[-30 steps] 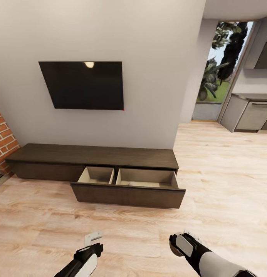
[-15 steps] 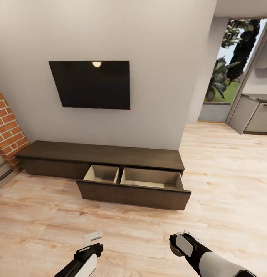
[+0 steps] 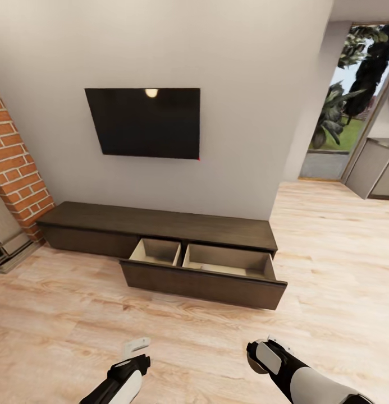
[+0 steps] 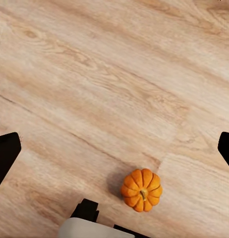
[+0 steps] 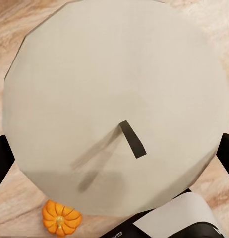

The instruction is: Place each of the two pumpkins and all three candles from the living room inside a cabinet in the living room (use any cabinet), then make sure every cabinet is closed, and position the cauldron so it is next to a table in the living room.

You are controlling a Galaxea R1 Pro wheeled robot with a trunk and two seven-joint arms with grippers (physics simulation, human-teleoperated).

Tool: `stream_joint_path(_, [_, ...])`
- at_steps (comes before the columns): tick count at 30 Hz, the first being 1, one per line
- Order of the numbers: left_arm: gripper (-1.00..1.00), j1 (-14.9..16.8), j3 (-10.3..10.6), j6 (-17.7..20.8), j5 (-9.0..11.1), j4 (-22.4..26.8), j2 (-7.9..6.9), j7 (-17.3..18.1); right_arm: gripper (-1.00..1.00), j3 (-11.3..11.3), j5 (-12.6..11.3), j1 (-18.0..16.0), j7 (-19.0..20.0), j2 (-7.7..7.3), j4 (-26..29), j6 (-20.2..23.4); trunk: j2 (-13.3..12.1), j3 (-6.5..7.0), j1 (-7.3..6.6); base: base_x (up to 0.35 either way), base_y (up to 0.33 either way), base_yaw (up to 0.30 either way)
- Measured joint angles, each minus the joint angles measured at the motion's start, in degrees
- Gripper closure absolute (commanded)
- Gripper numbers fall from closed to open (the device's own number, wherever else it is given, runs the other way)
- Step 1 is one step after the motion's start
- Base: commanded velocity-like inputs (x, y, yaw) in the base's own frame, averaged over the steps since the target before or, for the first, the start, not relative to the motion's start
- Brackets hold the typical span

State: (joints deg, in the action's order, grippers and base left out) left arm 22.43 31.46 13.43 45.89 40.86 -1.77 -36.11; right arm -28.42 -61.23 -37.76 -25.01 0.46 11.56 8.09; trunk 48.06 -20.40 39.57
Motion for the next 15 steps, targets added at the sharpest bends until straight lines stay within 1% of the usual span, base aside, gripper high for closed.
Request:
stream_joint_path(2, [-1.00,0.00,0.00,-0.01,0.00,0.01,0.00,0.00,1.00,0.00,-0.01,0.00,0.00,0.01,0.00,0.00,0.00,-0.01,0.00,0.000,-0.026,0.239])
stream_joint_path(4, [-1.00,0.00,0.00,-0.02,0.00,0.01,0.00,0.01,1.00,-0.01,-0.02,0.00,-0.01,0.01,0.00,0.00,0.00,-0.03,0.00,0.000,-0.094,0.137])
stream_joint_path(7, [-1.00,0.01,0.02,-0.02,-0.01,0.02,0.00,0.01,1.00,-0.01,0.01,0.00,-0.02,0.01,0.01,0.00,0.00,-0.04,0.00,0.000,-0.107,0.043])
stream_joint_path(11, [-1.00,0.01,0.01,-0.01,-0.01,0.04,0.00,0.01,1.00,-0.01,0.00,0.00,-0.01,0.01,0.01,0.00,0.00,-0.05,0.00,0.000,-0.026,0.032])
stream_joint_path(15, [-1.00,0.00,0.00,-0.01,0.00,0.03,0.00,0.00,1.00,0.00,-0.02,0.00,0.00,-0.05,0.00,0.01,0.00,-0.19,0.00,0.000,-0.005,0.158])
